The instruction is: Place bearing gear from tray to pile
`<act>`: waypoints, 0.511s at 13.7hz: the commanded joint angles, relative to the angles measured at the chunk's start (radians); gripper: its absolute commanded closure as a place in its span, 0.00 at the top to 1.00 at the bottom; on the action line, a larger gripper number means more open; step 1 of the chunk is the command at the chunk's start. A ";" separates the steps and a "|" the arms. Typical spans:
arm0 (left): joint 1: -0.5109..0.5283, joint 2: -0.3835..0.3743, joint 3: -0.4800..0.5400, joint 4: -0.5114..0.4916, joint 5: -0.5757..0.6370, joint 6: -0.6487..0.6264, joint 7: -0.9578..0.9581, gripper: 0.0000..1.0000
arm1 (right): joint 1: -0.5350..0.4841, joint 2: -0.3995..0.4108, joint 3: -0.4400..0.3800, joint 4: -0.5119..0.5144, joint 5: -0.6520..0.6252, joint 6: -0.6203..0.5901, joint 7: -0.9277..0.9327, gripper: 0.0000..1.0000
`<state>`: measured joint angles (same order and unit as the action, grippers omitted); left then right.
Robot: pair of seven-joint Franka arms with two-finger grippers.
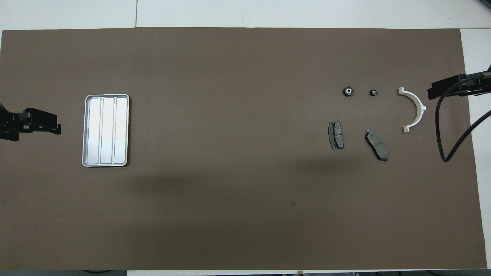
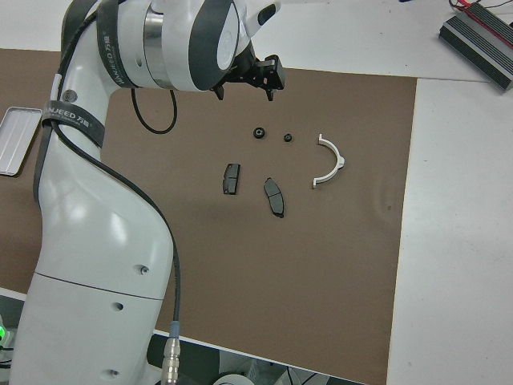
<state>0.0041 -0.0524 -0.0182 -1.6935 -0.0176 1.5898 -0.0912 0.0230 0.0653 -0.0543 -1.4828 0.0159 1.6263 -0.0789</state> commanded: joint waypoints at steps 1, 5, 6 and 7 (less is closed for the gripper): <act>-0.009 -0.014 0.009 -0.003 -0.009 -0.017 0.002 1.00 | 0.009 0.008 -0.006 0.012 -0.014 -0.008 0.021 1.00; -0.009 -0.014 0.009 -0.003 -0.009 -0.017 0.002 1.00 | 0.012 0.017 -0.006 0.012 -0.010 -0.010 0.010 1.00; -0.009 -0.014 0.009 -0.003 -0.009 -0.017 0.002 1.00 | 0.014 0.021 -0.006 0.012 -0.007 -0.011 0.010 1.00; -0.009 -0.012 0.009 -0.003 -0.009 -0.017 0.002 1.00 | 0.014 0.022 -0.006 0.012 -0.005 -0.010 0.011 1.00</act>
<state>0.0041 -0.0524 -0.0182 -1.6935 -0.0176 1.5898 -0.0912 0.0298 0.0777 -0.0545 -1.4829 0.0156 1.6263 -0.0750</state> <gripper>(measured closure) 0.000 0.000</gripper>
